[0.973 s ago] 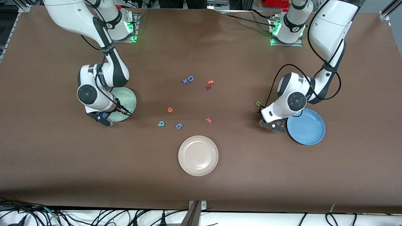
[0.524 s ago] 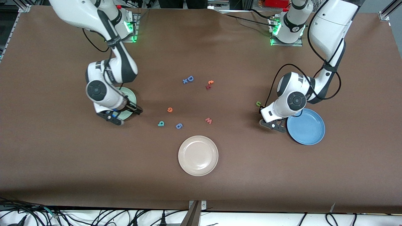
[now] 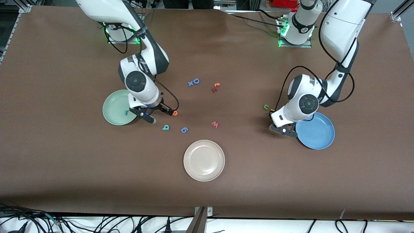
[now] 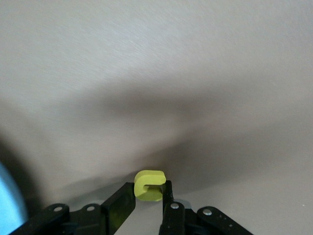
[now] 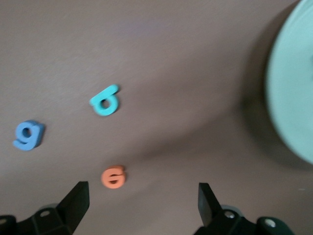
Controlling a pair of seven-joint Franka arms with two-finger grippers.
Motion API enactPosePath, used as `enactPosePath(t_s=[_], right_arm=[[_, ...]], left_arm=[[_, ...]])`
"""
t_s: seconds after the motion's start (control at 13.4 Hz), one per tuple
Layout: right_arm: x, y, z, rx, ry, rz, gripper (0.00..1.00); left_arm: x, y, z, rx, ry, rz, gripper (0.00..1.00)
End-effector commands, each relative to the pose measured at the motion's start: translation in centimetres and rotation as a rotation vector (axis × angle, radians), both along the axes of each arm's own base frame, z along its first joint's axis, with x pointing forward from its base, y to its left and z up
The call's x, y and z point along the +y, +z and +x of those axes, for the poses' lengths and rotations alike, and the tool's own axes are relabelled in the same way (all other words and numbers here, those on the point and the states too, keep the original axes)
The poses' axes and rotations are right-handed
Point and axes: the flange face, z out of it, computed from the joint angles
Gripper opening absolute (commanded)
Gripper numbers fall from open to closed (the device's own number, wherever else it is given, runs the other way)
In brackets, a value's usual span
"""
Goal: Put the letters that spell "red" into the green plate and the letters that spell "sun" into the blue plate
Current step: 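Place the yellow u on the blue plate while the right gripper grasps orange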
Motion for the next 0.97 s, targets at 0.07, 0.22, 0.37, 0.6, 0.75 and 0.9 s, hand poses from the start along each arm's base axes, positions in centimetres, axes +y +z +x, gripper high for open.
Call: enactPosePath(t_s=[0.07,0.22,0.37,0.6,0.75,0.9], right_arm=[[1.2,-3.2,1.0,-0.051,-0.022,0.025,0.98],[1.5,-4.1,0.6,-0.043,-0.015,0.018,0.98],[2.0,-5.2,0.2,-0.035,-0.006,0.013,0.96],[2.7,-5.6,-0.4,-0.034,0.01,0.012,0.84],[3.3,-6.0,-0.8,-0.032,0.027,0.007,0.75],[4.2,-6.1,-1.4,-0.032,0.046,0.004,0.64]], left_arm=[[3.4,2.7,1.2,-0.029,-0.062,0.027,0.22],[4.9,3.5,2.0,-0.043,-0.09,0.031,0.22],[6.3,3.5,2.2,-0.043,-0.11,0.033,0.23],[9.2,3.7,2.7,-0.047,-0.152,0.047,0.24],[10.0,3.4,2.7,-0.042,-0.167,0.049,0.26],[11.7,3.3,2.8,-0.04,-0.195,0.054,0.26]])
